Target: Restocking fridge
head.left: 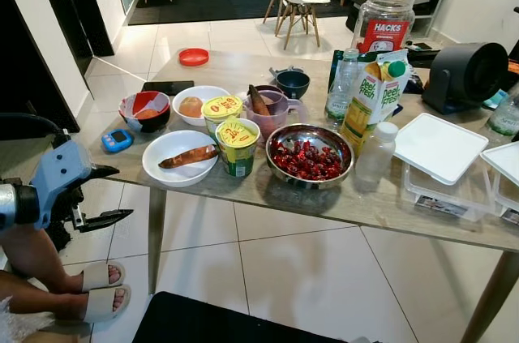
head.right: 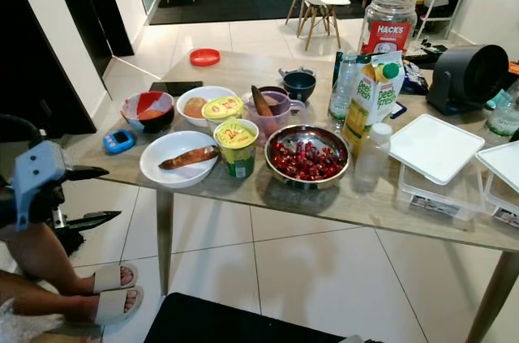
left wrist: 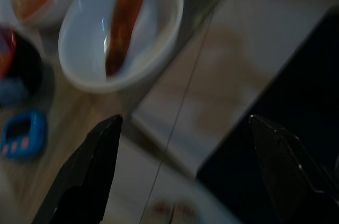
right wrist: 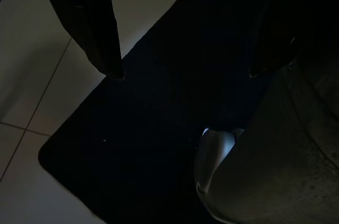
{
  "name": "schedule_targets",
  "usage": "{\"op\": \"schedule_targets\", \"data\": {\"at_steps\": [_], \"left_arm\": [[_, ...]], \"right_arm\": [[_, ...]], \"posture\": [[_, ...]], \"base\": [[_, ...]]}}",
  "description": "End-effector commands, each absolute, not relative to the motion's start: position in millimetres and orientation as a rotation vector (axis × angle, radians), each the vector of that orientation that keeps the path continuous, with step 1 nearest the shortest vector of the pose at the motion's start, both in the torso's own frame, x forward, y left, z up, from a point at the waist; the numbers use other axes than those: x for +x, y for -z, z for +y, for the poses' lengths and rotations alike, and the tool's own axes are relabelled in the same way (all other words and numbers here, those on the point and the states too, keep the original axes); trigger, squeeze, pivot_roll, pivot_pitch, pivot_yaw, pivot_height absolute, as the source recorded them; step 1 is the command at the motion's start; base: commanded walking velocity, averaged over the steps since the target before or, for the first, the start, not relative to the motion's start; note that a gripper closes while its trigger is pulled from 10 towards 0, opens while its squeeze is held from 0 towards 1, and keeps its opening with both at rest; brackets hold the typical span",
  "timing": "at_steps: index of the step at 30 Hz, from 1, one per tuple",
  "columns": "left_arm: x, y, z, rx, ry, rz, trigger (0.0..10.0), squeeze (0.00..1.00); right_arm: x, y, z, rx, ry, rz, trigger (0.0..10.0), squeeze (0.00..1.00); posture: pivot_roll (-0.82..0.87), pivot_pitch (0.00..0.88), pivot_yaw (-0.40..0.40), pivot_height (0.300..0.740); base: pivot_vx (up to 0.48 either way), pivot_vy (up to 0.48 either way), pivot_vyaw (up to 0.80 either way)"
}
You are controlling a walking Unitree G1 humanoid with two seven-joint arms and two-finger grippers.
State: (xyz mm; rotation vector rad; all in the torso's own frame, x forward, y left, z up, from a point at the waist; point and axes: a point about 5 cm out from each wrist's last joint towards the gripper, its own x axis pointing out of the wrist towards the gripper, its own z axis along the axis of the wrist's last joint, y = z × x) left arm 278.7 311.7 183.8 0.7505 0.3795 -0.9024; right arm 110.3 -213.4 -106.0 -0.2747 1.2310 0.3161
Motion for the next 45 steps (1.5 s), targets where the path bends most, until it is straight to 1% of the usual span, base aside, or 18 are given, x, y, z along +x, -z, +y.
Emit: {"op": "schedule_targets", "data": {"at_steps": [1,3,9,15,17,18,23,24,32,38,45], "left_arm": [[280,-184,320,0.862,0.888,0.45,10.0,0.0],[284,-183,318,0.885,0.9,0.461,10.0,0.0],[300,-179,299,0.993,1.004,0.481,10.0,0.0],[318,-179,271,1.08,1.117,0.436,10.0,0.0],[320,-179,268,1.09,1.133,0.43,10.0,0.0],[324,-181,262,1.106,1.151,0.412,10.0,0.0],[330,-182,253,1.155,1.167,0.398,10.0,0.0],[334,-185,245,1.18,1.191,0.382,10.0,0.0],[343,-198,236,1.254,1.241,0.371,10.0,0.0],[345,-199,237,1.302,1.251,0.404,10.0,0.0],[347,-192,237,1.348,1.254,0.449,10.0,0.0]], "right_arm": [[105,109,-206,-0.254,-0.341,1.243,10.0,0.0],[104,109,-206,-0.254,-0.341,1.244,10.0,0.0],[100,109,-210,-0.256,-0.336,1.252,10.0,0.0],[91,111,-213,-0.257,-0.336,1.269,10.0,0.0],[89,111,-213,-0.257,-0.337,1.272,10.0,0.0],[83,112,-215,-0.26,-0.341,1.283,10.0,0.0],[74,112,-219,-0.263,-0.342,1.304,10.0,0.0],[70,113,-220,-0.266,-0.347,1.313,10.0,0.0],[73,111,-223,-0.276,-0.35,1.3,10.0,0.0],[77,110,-225,-0.283,-0.354,1.284,10.0,0.0],[73,110,-228,-0.287,-0.358,1.287,10.0,0.0]], "posture": [[-0.03,0.015,0.012,0.74],[-0.03,0.018,0.013,0.74],[-0.04,0.027,0.012,0.74],[-0.07,0.07,0.009,0.74],[-0.07,0.07,0.009,0.74],[-0.07,0.088,0.005,0.74],[-0.07,0.107,-0.003,0.74],[-0.07,0.122,-0.006,0.74],[-0.08,0.143,-0.013,0.74],[-0.09,0.163,-0.021,0.74],[-0.1,0.188,-0.024,0.74]], "base": [[0.0,0.0,0.0],[0.0,0.0,0.0],[0.0,0.0,0.0],[0.0,0.0,0.0],[0.0,0.0,0.0],[0.0,0.0,0.0],[0.0,0.0,0.0],[0.0,0.0,0.0],[0.0,0.0,0.0],[0.0,0.0,0.0],[0.0,0.0,0.0]]}}
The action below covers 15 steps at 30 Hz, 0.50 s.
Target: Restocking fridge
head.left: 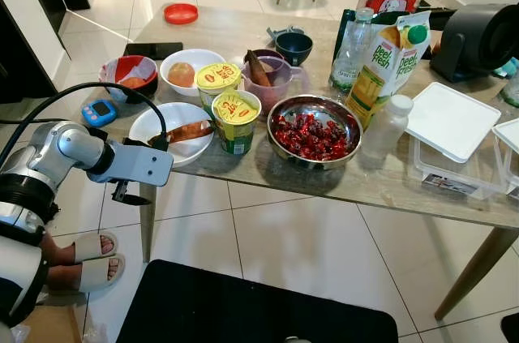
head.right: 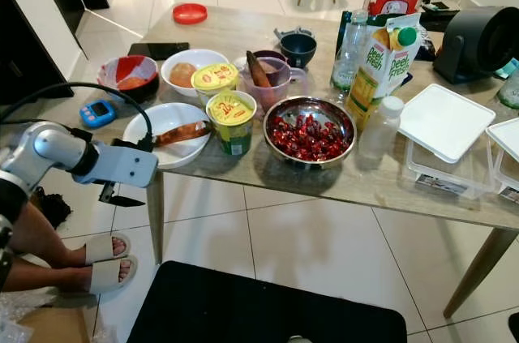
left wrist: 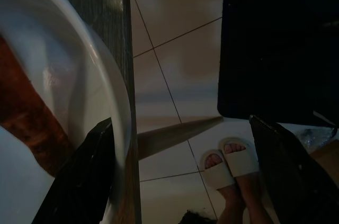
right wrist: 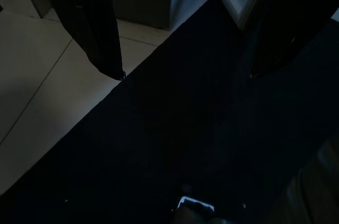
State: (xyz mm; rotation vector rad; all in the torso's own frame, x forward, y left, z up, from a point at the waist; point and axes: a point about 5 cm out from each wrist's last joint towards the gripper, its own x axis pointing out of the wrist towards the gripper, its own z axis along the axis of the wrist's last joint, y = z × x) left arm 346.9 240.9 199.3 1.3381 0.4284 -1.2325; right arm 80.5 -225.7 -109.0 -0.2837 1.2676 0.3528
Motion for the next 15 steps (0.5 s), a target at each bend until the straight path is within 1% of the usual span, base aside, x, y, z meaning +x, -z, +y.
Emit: {"op": "schedule_targets", "data": {"at_steps": [1,4,12,13,15], "left_arm": [[348,-191,238,1.363,1.244,0.456,10.0,0.0],[351,-190,238,1.395,1.223,0.459,10.0,0.0],[361,-197,233,1.46,1.132,0.399,10.0,0.0],[362,-197,232,1.471,1.126,0.388,0.0,0.0],[362,-197,232,1.476,1.127,0.385,0.0,0.0]], "right_arm": [[71,110,-228,-0.287,-0.358,1.289,10.0,0.0],[68,110,-230,-0.285,-0.357,1.294,10.0,0.0],[60,111,-231,-0.282,-0.358,1.305,10.0,0.0],[60,111,-230,-0.281,-0.358,1.305,10.0,0.0],[60,111,-230,-0.28,-0.359,1.304,10.0,0.0]], "posture": [[-0.11,0.194,-0.025,0.74],[-0.11,0.199,-0.026,0.74],[-0.12,0.209,-0.024,0.74],[-0.12,0.209,-0.02,0.74],[-0.12,0.209,-0.02,0.74]], "base": [[0.0,0.0,0.0],[0.0,0.0,0.0],[0.0,0.0,0.0],[0.0,0.0,0.0],[0.0,0.0,0.0]]}}
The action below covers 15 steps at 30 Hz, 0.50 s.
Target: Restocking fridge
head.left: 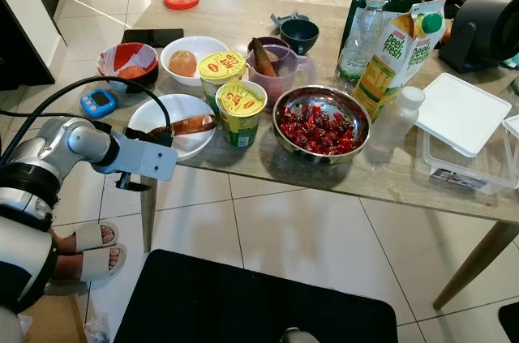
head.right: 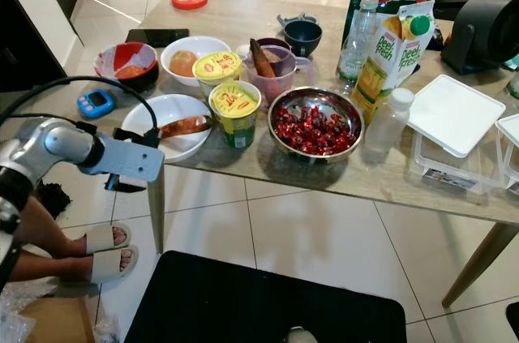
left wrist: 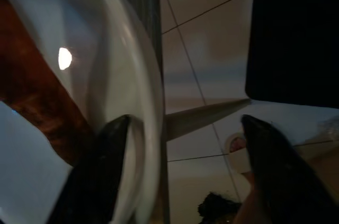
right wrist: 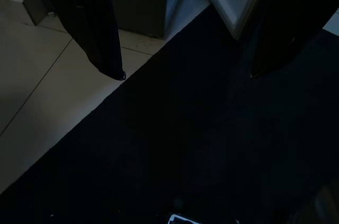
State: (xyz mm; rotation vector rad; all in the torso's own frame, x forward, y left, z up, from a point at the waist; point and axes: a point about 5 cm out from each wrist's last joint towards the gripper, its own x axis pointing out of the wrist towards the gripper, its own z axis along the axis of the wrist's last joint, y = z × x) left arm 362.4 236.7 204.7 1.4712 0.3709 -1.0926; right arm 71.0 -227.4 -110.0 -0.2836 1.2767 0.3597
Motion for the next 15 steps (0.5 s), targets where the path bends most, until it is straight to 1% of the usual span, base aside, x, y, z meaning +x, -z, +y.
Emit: {"op": "schedule_targets", "data": {"at_steps": [1,10,15], "left_arm": [[362.1,-196.2,231.5,1.479,1.129,0.384,0.0,0.0],[361.9,-192.0,231.6,1.481,1.135,0.381,0.0,0.0],[357.1,-187.3,229.0,1.427,1.204,0.376,0.0,0.0]], "right_arm": [[60.7,111.2,-229.3,-0.279,-0.359,1.302,10.0,0.0],[65.1,111.2,-226.6,-0.285,-0.364,1.291,10.0,0.0],[67.0,111.1,-226.0,-0.287,-0.365,1.291,10.0,0.0]], "posture": [[-0.12,0.207,-0.02,0.74],[-0.12,0.191,-0.017,0.74],[-0.11,0.179,-0.013,0.74]], "base": [[0.0,0.0,0.0],[0.0,0.0,0.0],[0.0,0.0,0.0]]}}
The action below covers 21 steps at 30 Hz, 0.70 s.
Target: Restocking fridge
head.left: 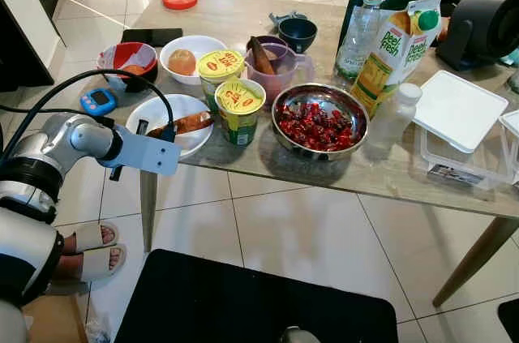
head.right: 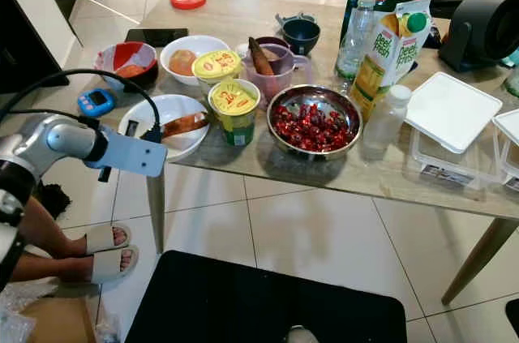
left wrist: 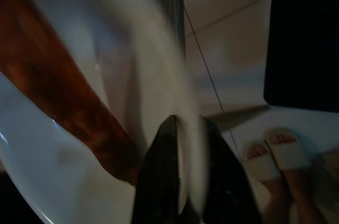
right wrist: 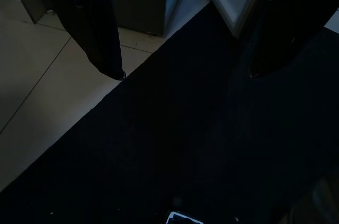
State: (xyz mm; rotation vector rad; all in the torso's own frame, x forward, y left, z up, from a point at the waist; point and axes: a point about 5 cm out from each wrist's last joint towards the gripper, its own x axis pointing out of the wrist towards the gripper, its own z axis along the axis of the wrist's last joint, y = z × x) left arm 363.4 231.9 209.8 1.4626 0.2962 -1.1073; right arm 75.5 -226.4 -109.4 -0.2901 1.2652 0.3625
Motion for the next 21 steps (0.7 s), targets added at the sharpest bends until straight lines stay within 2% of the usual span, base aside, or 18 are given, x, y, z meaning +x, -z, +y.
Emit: {"op": "schedule_targets", "data": {"at_steps": [1,13,14,15,16,21], "left_arm": [[357,-187,229,1.423,1.213,0.377,0.0,0.0],[345,-175,232,1.362,1.338,0.469,0.0,0.0],[340,-171,230,1.315,1.406,0.496,8.6,0.0],[338,-171,229,1.303,1.429,0.505,8.6,0.0],[337,-170,228,1.298,1.447,0.505,9.6,0.0],[331,-168,224,1.321,1.49,0.496,10.0,0.0]], "right_arm": [[67,111,-226,-0.286,-0.365,1.291,10.0,0.0],[74,111,-223,-0.282,-0.365,1.284,10.0,0.0],[76,111,-222,-0.28,-0.364,1.282,10.0,0.0],[76,111,-222,-0.279,-0.364,1.281,10.0,0.0],[78,110,-222,-0.279,-0.363,1.28,10.0,0.0],[82,110,-221,-0.273,-0.36,1.274,10.0,0.0]], "posture": [[-0.11,0.179,-0.013,0.74],[-0.11,0.152,-0.005,0.74],[-0.1,0.146,-0.004,0.74],[-0.1,0.146,-0.004,0.74],[-0.1,0.143,-0.001,0.74],[-0.09,0.13,0.0,0.74]], "base": [[0.0,0.0,0.0],[0.0,0.0,0.0],[0.0,0.0,0.0],[0.0,0.0,0.0],[0.0,0.0,0.0],[0.0,0.0,0.0]]}}
